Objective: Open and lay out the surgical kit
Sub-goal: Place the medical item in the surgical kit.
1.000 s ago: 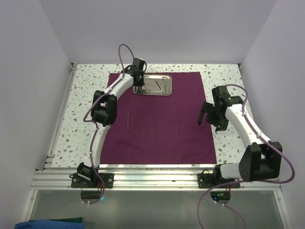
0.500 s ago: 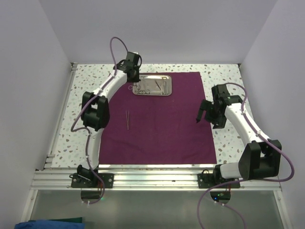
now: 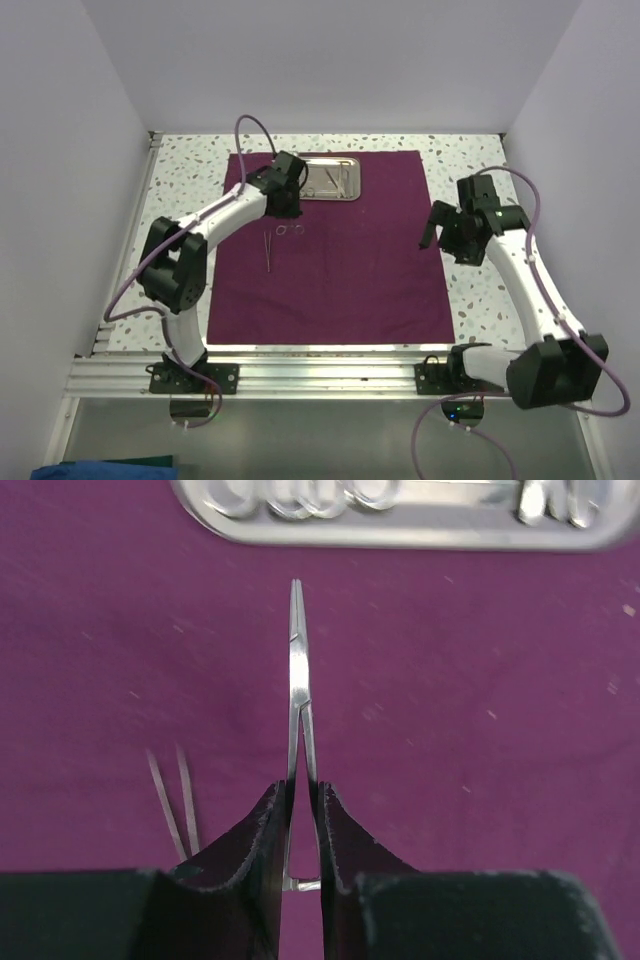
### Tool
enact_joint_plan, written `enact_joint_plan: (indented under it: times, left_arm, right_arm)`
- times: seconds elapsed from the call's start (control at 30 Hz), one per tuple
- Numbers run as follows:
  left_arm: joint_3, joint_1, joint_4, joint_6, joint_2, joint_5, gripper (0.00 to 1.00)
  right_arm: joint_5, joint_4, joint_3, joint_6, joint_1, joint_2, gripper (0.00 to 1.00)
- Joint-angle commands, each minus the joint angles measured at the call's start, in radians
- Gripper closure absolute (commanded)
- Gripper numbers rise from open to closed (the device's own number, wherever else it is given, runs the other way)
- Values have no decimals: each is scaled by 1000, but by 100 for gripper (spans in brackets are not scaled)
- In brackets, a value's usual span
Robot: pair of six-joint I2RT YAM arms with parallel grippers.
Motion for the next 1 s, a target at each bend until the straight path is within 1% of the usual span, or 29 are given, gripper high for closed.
enact_joint_plan:
  times: [0.0,0.1,0.17,0.23,0.3,0.37,0.4,0.47,0.5,0.53,0.57,0.6,0.67,0.7,0.77,0.8,0.83,0.87,0.9,0.97]
  left_arm:
    - [-55,-77,86,-105,-90,-57,100]
    - [-67,-152,75,-193,-87,-90,100]
    - [-76,-177,66,-234,-72,-106,100]
    - [-85,-210,63,-289,-60,-115,100]
    - [-87,-246,63,-323,-37,-156,100]
    - [-84,-258,59,-341,5,-179,100]
    - [-78,-264,55,-349,18,-181,96]
    - [-64,-272,36,-373,66,-186,84]
    - [-55,-278,35,-375,77,-187,62]
    - [-46,-283,35,-370,86,-187,52]
    - [-37,-284,28,-364,98,-190,50]
    - [-5,-287,19,-357,100,-198,41]
    - [39,-287,-30,-343,97,-242,34]
    - [84,-283,-40,-315,91,-256,29]
    - [138,-272,-40,-266,85,-267,23]
    - [202,-263,-41,-239,88,-267,22]
    - [239,-238,-46,-181,109,-264,22]
    - [279,-223,-55,-156,123,-258,22]
    - [359,-182,-60,-112,141,-247,23]
    - [431,-136,-51,-73,201,-200,23]
  right_arm:
    - [8,-47,-9,21,4,-153,6]
    - [-15,-62,-65,1,4,-222,6]
    - [-26,-100,-84,-19,6,-248,6]
    - [-24,-131,-92,-14,39,-291,6]
    - [-36,-150,-98,-6,44,-342,6]
    - [-59,-165,-107,1,46,-365,6]
    - [-61,-174,-105,4,58,-374,6]
    - [-64,-202,-95,3,75,-391,6]
    - [-55,-208,-84,0,92,-399,5]
    - [-49,-216,-76,0,99,-411,5]
    - [-44,-222,-66,-2,107,-416,5]
    - [-41,-226,-61,-5,116,-419,5]
    - [-41,-226,-64,-8,122,-431,4]
    - [-41,-225,-67,-6,121,-434,4]
    - [-41,-220,-73,-3,121,-436,4]
    - [-41,-219,-73,-2,122,-436,4]
    - [-41,-217,-72,-3,121,-433,4]
    - [-24,-213,-67,-3,121,-431,4]
    - [-20,-211,-66,-2,121,-427,4]
    - [0,-194,-65,-2,122,-423,4]
